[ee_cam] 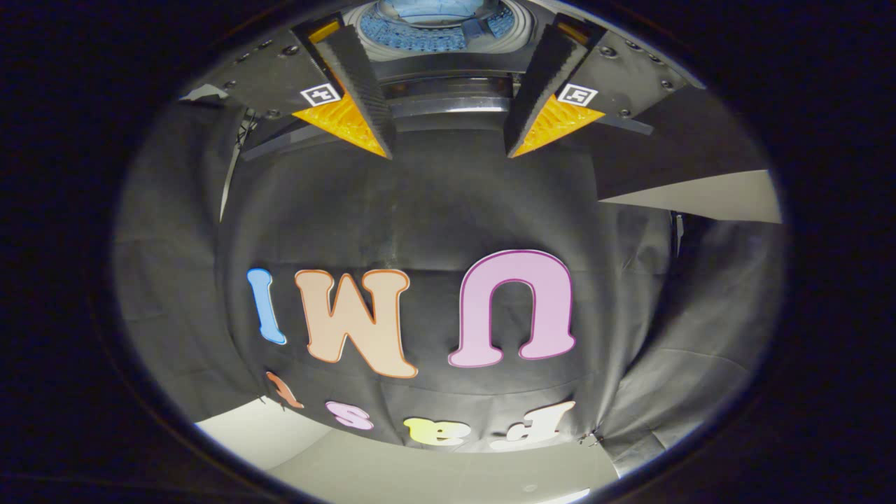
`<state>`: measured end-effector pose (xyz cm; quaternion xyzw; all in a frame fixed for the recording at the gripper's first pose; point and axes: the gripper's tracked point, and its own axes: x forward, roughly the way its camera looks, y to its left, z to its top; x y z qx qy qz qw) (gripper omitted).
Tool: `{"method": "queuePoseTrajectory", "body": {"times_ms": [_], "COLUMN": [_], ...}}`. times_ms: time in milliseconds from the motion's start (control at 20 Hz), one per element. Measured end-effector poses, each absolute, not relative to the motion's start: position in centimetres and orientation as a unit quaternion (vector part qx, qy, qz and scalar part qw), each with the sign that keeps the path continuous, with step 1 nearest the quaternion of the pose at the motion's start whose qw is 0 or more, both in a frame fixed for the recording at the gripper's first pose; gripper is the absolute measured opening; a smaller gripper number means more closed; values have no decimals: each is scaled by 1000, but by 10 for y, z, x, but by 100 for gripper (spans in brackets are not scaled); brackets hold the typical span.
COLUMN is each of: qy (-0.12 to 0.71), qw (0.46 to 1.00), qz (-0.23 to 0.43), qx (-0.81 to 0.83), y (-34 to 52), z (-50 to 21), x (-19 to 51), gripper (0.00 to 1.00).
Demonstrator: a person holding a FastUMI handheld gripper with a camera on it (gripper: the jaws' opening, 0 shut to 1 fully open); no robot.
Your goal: Put the clothes into the washing machine and then close the washing machine lid.
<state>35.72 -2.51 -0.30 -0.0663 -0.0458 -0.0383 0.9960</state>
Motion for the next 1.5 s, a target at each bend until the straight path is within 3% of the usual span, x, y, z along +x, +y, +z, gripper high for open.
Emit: {"method": "queuePoseTrajectory", "body": {"times_ms": [100, 250, 600, 1500], "qy": [-43, 33, 18, 76], "qw": [996, 996, 998, 997], "qz": [-39, -42, -39, -27], "qx": [-66, -65, -54, -1], "y": [-27, -37, -37, -55], "z": [-8, -54, -42, -39], "x": [355, 356, 343, 197], "gripper": [96, 96, 97, 97]}}
